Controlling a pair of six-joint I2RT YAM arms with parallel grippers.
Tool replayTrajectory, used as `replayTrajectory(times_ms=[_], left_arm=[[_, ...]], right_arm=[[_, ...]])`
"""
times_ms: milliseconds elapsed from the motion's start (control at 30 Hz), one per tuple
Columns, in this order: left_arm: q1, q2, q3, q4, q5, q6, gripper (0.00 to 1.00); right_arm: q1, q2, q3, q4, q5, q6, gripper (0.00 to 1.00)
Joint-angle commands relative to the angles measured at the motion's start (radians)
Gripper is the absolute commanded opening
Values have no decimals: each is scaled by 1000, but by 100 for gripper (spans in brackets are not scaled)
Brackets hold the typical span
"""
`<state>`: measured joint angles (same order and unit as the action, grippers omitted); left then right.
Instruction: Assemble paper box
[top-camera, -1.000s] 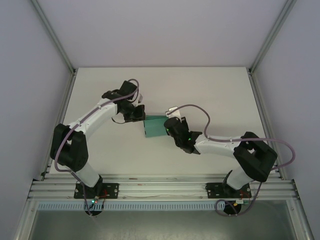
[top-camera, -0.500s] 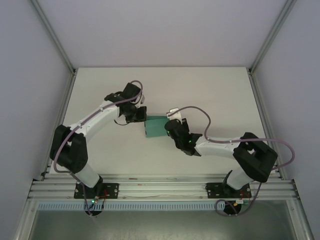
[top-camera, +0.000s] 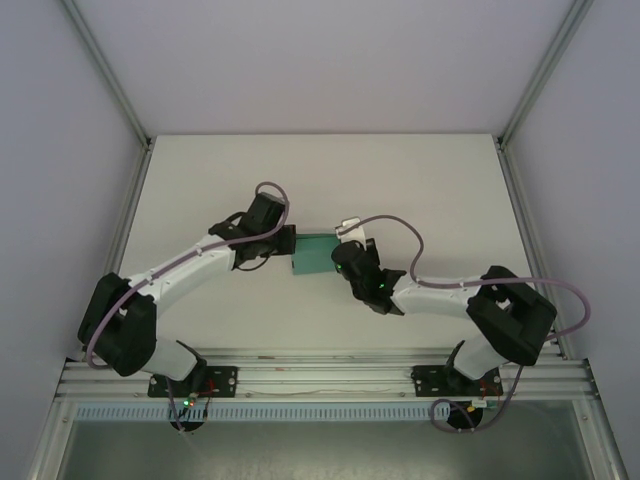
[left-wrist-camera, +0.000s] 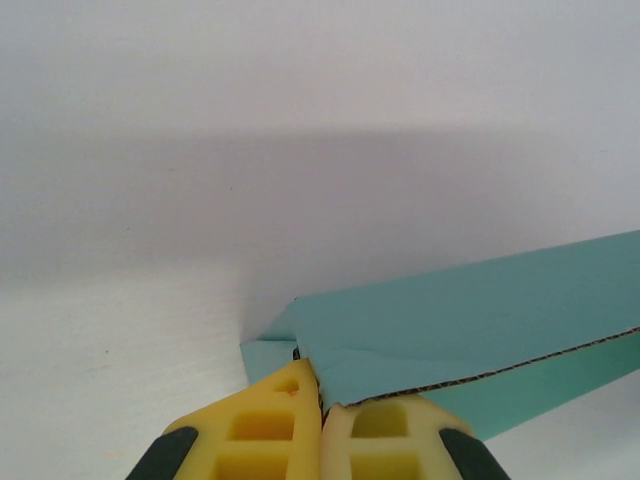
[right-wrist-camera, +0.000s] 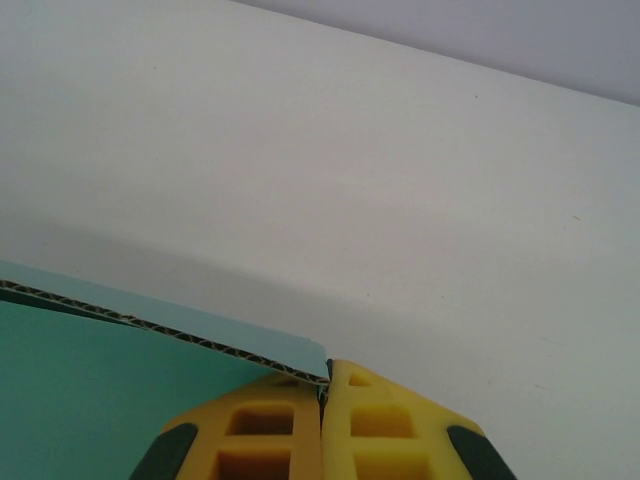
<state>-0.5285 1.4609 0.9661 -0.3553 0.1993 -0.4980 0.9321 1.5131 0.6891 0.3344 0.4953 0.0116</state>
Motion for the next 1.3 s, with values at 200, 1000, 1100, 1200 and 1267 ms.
replayTrajectory(times_ms=[200,1000,1100,1200,1267], left_arm=[[-87,85,-157,-55,-7,-31,0],[-146,-82,-191,181,-96,26,0],[-146,-106,-220,323,-119,64,0],[-147,-127,-278,475,-161,88,0],[-146,-137,-303,546,-215,104,0]], right_arm=[[8,-62,20,-198,-42,106,28],[-133,-257,40,-319,-251,283,71],[-170,-276,69,-353,-266,287,72],[-227,-302,99,-398,-299,307,72],[-261,-326,111,-415,-305,313,73]])
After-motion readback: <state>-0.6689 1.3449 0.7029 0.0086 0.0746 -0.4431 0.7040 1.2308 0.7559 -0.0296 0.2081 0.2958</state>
